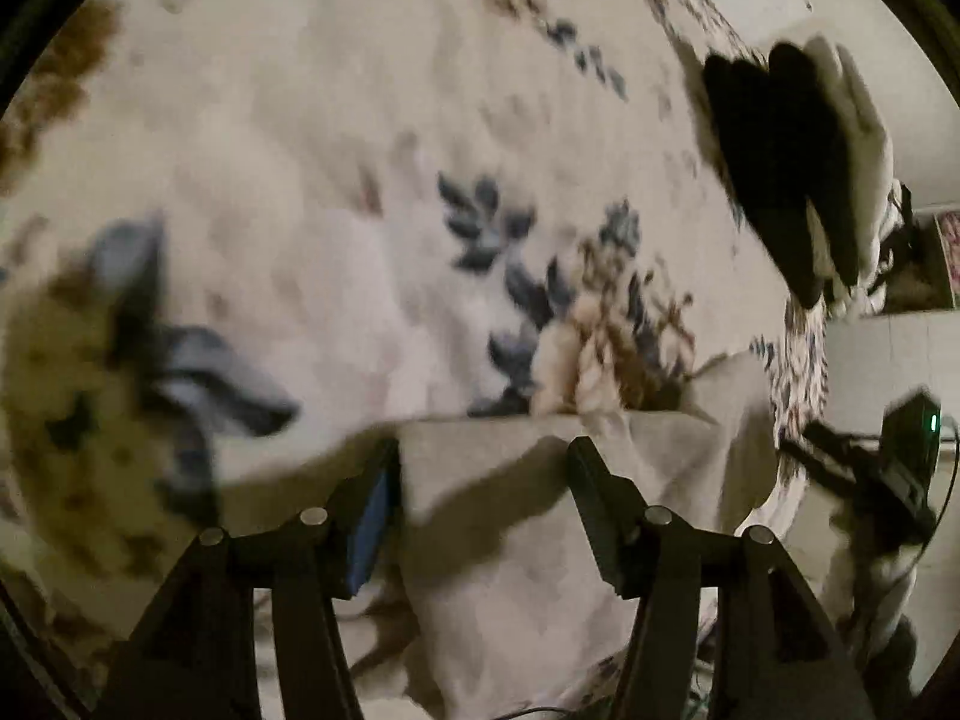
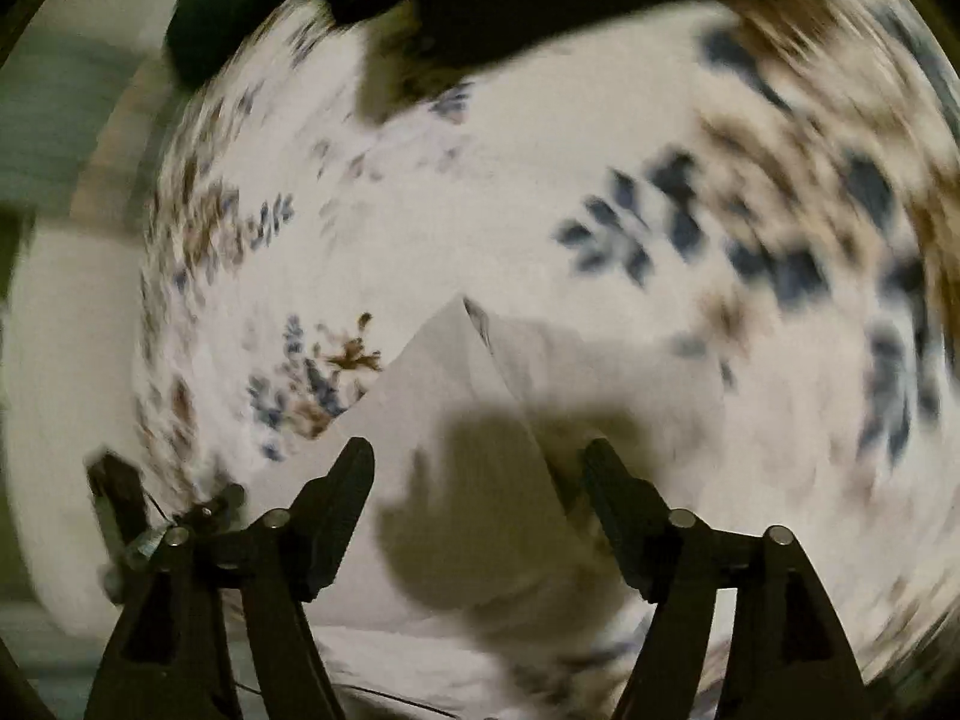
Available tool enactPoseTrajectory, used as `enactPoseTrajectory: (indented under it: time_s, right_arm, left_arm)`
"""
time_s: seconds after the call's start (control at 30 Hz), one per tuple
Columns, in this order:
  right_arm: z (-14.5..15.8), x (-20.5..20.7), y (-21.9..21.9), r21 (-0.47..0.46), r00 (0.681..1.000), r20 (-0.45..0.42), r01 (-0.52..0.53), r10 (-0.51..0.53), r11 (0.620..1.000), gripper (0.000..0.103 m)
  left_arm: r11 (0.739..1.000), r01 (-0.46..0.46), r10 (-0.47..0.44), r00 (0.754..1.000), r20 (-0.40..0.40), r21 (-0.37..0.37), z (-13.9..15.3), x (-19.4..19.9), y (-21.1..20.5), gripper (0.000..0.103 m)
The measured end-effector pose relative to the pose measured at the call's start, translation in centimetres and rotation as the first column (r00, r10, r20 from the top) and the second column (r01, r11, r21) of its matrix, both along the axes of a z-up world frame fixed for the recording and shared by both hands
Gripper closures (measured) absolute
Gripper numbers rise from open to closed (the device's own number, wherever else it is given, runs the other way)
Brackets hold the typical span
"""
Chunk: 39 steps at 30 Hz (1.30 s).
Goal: Fold small clothes
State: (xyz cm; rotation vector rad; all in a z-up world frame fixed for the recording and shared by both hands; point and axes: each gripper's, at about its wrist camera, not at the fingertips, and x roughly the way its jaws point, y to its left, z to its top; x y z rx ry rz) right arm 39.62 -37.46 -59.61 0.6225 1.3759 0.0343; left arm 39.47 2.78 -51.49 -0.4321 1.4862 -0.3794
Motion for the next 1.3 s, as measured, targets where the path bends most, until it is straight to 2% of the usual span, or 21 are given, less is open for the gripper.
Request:
enactPoseTrajectory:
  time_s: [0.1, 0.2, 0.23, 0.27, 0.33, 0.37, 0.4, 0.47, 0.57, 0.73, 0.83, 0.9, 0.93, 1.03, 1.07, 1.1, 1.17, 1.23, 1.3]
  right_arm:
    - [-1.9, 3.2, 1.5, -0.075, 0.987, -0.014, -0.16, 0.159, 0.984, 0.028]
    - [-4.5, 5.4, 2.3, -0.048, 0.968, -0.065, -0.247, 0.243, 0.968, 0.028]
    - [-5.6, 5.9, 2.4, -0.026, 0.961, -0.084, -0.265, 0.262, 0.964, 0.028]
    - [-6.1, 6.3, 2.5, -0.01, 0.959, -0.089, -0.272, 0.27, 0.962, 0.03]
    - [-6.3, 6.5, 2.3, 0.001, 0.962, -0.066, -0.264, 0.264, 0.964, 0.052]
    - [-6.0, 6.4, 2.1, -0.001, 0.967, -0.053, -0.249, 0.249, 0.968, 0.076]
    - [-5.7, 6.2, 1.9, -0.002, 0.972, -0.045, -0.23, 0.229, 0.973, 0.092]
    - [-4.9, 5.5, 0.8, 0.03, 0.986, -0.027, -0.161, 0.162, 0.986, 0.095]
    - [-3.8, 4.6, -0.7, 0.037, 0.997, 0.0, -0.074, 0.074, 0.997, 0.096]
    - [-2.3, 3.9, -3.4, -0.013, 0.997, 0.044, 0.065, -0.065, 0.998, 0.096]
    - [-2.4, 4.0, -5.3, -0.014, 0.985, 0.051, 0.168, -0.167, 0.986, 0.096]
    - [-3.1, 4.5, -5.4, -0.025, 0.985, 0.025, 0.172, -0.171, 0.985, 0.096]
    - [-3.6, 4.7, -5.2, -0.027, 0.986, 0.007, 0.168, -0.168, 0.985, 0.096]
    - [-3.0, 3.9, -5.4, 0.007, 0.981, -0.002, 0.192, -0.192, 0.981, 0.076]
    - [-2.1, 3.0, -5.6, 0.018, 0.978, 0.021, 0.208, -0.208, 0.978, 0.06]
    - [-1.1, 1.9, -5.9, 0.021, 0.973, 0.042, 0.225, -0.226, 0.974, 0.054]
    - [0.7, -1.0, -6.2, 0.039, 0.96, 0.066, 0.271, -0.274, 0.962, 0.054]
    - [1.5, -4.0, -6.1, 0.073, 0.949, 0.048, 0.307, -0.31, 0.949, 0.054]
    - [1.0, -6.8, -5.3, 0.101, 0.947, 0.0, 0.32, -0.322, 0.942, 0.054]
  left_arm:
    - [1.0, 0.018, -0.018, 1.0, 0.002, -0.009, -1.0, 0.0, -0.7, 0.049]
    - [1.0, -0.003, 0.004, 0.999, 0.032, -0.023, -1.2, -0.1, -0.7, 0.05]
    - [1.0, 0.008, -0.007, 0.998, 0.057, -0.015, -1.0, -0.3, -0.9, 0.067]
    - [1.0, 0.028, -0.027, 0.996, 0.08, -0.003, -0.7, -0.4, -1.2, 0.087]
    - [0.998, 0.057, -0.06, 0.99, 0.129, 0.027, 0.2, -0.8, -1.9, 0.089]
    - [0.997, 0.067, -0.074, 0.985, 0.157, 0.044, 0.8, -0.8, -2.2, 0.089]
    - [0.995, 0.074, -0.085, 0.98, 0.18, 0.067, 1.4, -0.7, -2.5, 0.09]
    - [0.995, 0.068, -0.083, 0.974, 0.209, 0.078, 2.3, -0.1, -2.8, 0.09]
    - [0.994, 0.07, -0.088, 0.968, 0.235, 0.087, 3.1, 2.5, -3.3, 0.09]
    - [0.989, 0.097, -0.124, 0.956, 0.264, 0.113, 3.4, 8.1, -4.8, 0.09]
    - [0.98, 0.142, -0.172, 0.959, 0.226, 0.142, 1.9, 11.0, -6.2, 0.087]
    - [0.971, 0.159, -0.19, 0.967, 0.172, 0.181, 0.9, 12.2, -6.6, 0.083]
    - [0.974, 0.149, -0.178, 0.97, 0.168, 0.168, 1.1, 12.3, -6.3, 0.08]
    - [0.985, 0.085, -0.113, 0.975, 0.193, 0.148, 3.1, 11.2, -4.4, 0.06]
    - [0.99, 0.045, -0.071, 0.975, 0.209, 0.13, 4.2, 10.1, -3.0, 0.058]
    - [0.992, 0.006, -0.035, 0.973, 0.226, 0.129, 5.1, 9.1, -1.9, 0.057]
    - [0.99, -0.065, 0.033, 0.967, 0.252, 0.123, 6.4, 6.4, 0.3, 0.047]
    - [0.977, -0.163, 0.126, 0.96, 0.249, 0.138, 6.9, 3.4, 2.7, 0.046]
    - [0.965, -0.229, 0.201, 0.958, 0.205, 0.126, 6.0, 0.5, 4.2, 0.046]
